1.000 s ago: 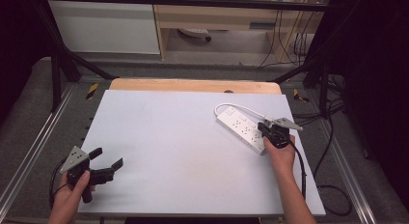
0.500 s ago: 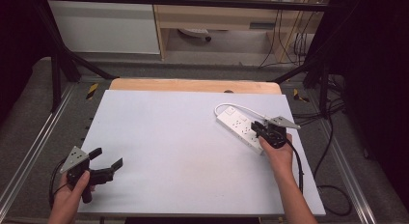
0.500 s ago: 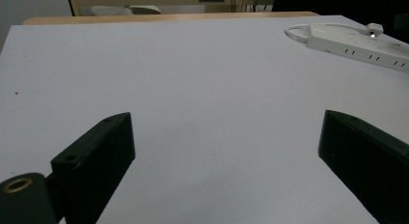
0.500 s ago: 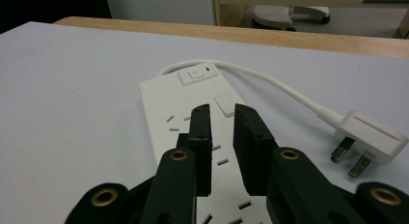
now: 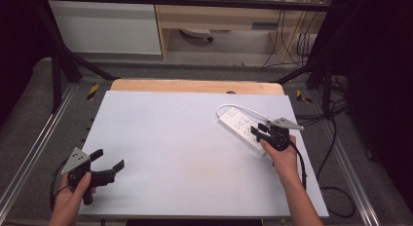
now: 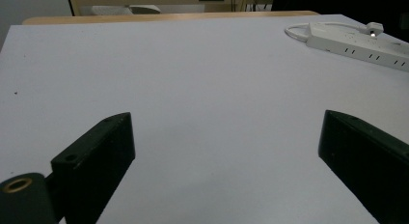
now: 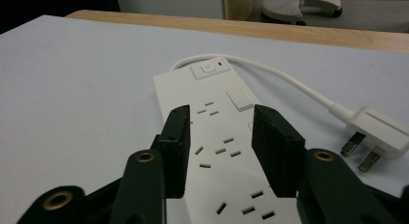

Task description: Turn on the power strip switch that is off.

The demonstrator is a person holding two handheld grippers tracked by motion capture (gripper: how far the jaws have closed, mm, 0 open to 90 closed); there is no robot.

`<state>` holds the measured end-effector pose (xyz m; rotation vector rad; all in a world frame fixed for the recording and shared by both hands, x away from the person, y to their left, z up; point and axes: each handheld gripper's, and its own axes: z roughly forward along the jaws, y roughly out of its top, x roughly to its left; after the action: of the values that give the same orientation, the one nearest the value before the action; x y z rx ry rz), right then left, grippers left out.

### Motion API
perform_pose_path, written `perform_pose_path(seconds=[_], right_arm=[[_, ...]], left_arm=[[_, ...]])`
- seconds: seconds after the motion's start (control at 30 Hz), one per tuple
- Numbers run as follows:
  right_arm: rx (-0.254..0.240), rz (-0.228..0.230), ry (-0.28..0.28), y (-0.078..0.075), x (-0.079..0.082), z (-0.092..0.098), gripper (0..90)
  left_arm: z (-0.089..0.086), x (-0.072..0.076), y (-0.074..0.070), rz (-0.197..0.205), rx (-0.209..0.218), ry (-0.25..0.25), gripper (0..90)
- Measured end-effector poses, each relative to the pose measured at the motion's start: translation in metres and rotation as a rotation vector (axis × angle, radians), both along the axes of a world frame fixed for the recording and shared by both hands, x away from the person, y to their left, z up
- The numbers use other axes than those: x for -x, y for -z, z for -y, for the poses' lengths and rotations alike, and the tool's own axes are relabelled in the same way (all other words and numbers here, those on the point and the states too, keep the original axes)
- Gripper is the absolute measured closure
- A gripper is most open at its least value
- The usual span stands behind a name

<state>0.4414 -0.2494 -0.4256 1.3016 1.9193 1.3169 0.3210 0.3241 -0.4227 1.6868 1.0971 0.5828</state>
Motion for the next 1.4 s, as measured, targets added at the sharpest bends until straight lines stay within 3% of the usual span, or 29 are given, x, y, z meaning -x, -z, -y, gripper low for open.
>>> perform_pose_path(seconds=[0.2, 0.47, 0.8, 1.1, 1.4], right_arm=[[-0.007, -0.015, 0.000, -0.003, 0.002, 0.000, 41.2], [0.001, -0.021, -0.016, -0.009, 0.005, -0.001, 29.4], [0.009, -0.022, -0.032, -0.014, 0.010, -0.001, 23.1], [0.002, -0.034, -0.039, -0.018, 0.015, -0.002, 11.3], [-0.010, -0.035, -0.046, -0.021, 0.019, 0.000, 7.7]], left_arm=[[0.000, 0.000, 0.000, -0.001, 0.000, 0.000, 5.9], [0.000, 0.000, 0.000, -0.002, 0.001, 0.000, 5.9], [0.001, 0.000, 0.000, -0.003, 0.000, -0.002, 5.9], [0.001, 0.000, 0.000, -0.002, -0.004, 0.000, 5.9], [0.001, 0.000, 0.000, -0.003, -0.003, 0.000, 5.9]])
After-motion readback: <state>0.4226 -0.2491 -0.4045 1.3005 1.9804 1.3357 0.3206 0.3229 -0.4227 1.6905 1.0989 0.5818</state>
